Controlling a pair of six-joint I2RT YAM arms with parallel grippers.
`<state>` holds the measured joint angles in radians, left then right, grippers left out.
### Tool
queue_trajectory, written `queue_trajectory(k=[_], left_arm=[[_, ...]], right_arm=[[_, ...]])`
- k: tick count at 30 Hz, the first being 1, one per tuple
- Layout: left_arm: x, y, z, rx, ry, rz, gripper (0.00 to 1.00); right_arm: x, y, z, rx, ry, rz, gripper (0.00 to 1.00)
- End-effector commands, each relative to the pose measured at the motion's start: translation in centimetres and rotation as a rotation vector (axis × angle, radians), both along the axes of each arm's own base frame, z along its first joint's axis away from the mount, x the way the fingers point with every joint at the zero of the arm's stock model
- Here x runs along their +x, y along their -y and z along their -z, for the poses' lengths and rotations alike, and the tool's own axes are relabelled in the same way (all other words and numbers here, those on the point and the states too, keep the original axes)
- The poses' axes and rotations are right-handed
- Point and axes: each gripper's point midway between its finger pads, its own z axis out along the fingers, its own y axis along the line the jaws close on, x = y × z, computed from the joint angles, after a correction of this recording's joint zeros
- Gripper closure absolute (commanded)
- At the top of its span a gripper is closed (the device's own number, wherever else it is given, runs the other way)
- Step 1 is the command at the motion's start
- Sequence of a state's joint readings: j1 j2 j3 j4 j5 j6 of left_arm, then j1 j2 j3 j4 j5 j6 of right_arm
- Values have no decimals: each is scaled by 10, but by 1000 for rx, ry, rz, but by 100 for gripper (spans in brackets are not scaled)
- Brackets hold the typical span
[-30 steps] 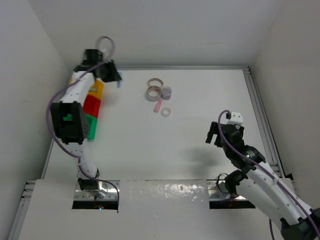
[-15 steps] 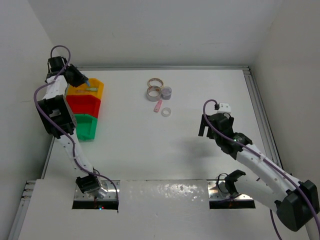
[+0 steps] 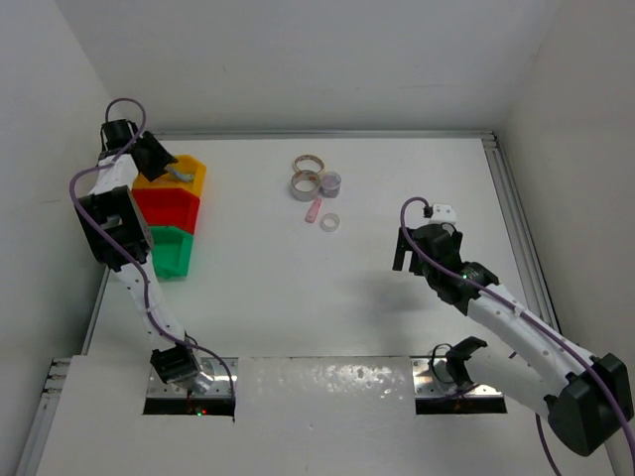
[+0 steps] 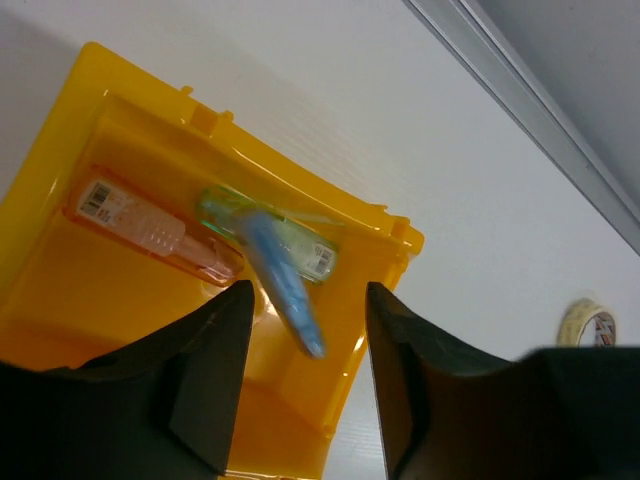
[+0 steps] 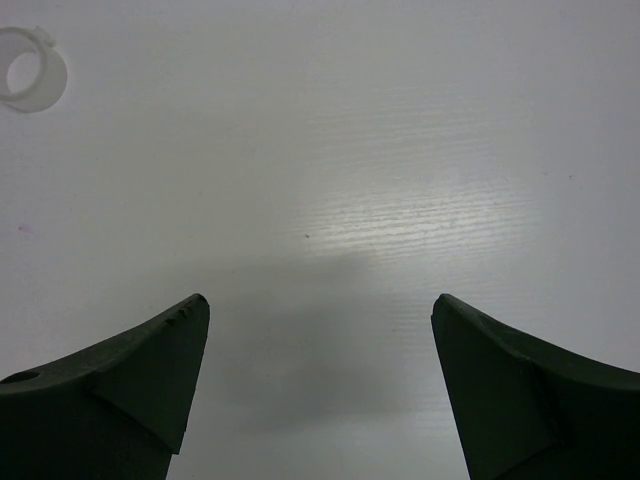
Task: Sort the stationery into containers
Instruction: Place the stationery in the storage box, then pick up the stationery from the center of the board.
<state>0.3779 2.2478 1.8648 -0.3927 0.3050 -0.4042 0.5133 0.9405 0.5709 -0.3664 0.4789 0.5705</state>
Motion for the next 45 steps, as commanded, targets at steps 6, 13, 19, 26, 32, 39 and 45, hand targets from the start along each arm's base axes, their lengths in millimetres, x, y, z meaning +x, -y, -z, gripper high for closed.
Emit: queue_trajectory(k=[6, 13, 19, 26, 32, 39, 45], left_arm=[[12, -2, -100, 245, 192, 23, 40], [13, 59, -184, 469, 348, 176, 52], [-17, 224, -126, 522, 231, 658, 72], [-66, 357, -19, 593, 28, 1029, 55], [-70, 391, 22, 600, -27, 1083, 55], [-78, 405, 53, 724, -72, 1130, 55], [-85, 413, 76, 698, -107, 1150, 55]], right_arm=[[9, -10, -29, 43, 75, -31, 9], [4, -9, -25, 60, 79, -25, 10], [0, -10, -21, 70, 74, -30, 10], [-4, -7, -21, 51, 73, -41, 10], [-12, -1, -15, 47, 69, -26, 10], [-18, 7, -12, 47, 85, 2, 9], [-18, 8, -12, 35, 78, 2, 9]])
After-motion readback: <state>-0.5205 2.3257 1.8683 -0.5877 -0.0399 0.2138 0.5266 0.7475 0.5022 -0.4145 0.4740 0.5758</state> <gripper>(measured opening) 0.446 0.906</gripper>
